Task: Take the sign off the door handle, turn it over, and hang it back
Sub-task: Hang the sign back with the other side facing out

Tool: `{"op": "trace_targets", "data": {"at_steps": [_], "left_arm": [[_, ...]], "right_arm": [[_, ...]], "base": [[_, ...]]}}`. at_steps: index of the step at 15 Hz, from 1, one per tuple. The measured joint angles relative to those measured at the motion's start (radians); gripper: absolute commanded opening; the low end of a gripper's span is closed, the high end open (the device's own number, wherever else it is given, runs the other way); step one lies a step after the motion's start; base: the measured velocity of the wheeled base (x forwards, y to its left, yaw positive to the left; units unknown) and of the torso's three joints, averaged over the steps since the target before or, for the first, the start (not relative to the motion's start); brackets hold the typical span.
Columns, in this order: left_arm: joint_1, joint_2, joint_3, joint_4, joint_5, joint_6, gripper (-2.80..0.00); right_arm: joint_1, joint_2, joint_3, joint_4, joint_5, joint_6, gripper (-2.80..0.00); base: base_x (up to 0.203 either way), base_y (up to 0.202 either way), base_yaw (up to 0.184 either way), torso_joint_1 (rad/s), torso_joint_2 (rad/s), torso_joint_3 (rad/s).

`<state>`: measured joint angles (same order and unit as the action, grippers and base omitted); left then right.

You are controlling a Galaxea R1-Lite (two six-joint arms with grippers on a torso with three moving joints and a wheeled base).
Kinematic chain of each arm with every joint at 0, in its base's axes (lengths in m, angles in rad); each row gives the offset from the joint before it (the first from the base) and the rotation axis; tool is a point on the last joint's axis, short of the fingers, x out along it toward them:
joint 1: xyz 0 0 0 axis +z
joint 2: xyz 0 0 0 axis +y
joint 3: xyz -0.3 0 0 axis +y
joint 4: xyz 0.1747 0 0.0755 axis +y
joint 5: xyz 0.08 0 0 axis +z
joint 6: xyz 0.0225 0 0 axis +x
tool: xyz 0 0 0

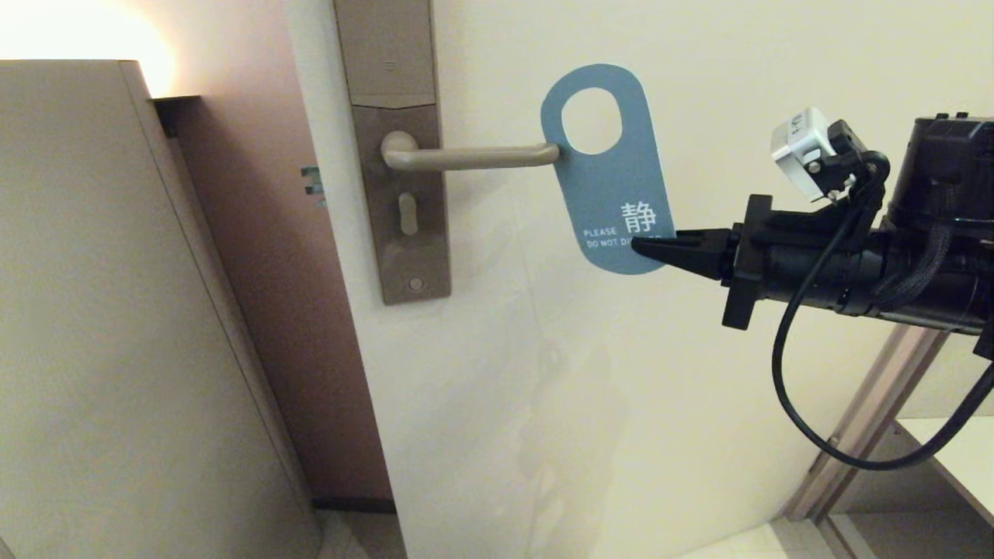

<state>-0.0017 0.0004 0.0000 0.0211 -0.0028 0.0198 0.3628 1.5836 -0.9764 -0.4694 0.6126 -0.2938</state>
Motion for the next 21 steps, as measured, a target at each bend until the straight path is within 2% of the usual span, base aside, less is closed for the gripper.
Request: {"op": "trace_targets", "data": {"at_steps": [8, 21], "left_arm": [[0.000, 0.000, 0.000, 0.000, 0.000, 0.000, -2.80], [0.000, 0.000, 0.000, 0.000, 0.000, 0.000, -2.80]], "right_arm": [[0.076, 0.030, -0.009, 0.001, -0.034, 0.001, -2.80], [0.111, 0.043, -0.011, 0.000, -0.036, 0.003, -2.80]], "base": [[0.000, 0.000, 0.000, 0.000, 0.00, 0.000], [0.000, 0.000, 0.000, 0.000, 0.00, 0.000]]}}
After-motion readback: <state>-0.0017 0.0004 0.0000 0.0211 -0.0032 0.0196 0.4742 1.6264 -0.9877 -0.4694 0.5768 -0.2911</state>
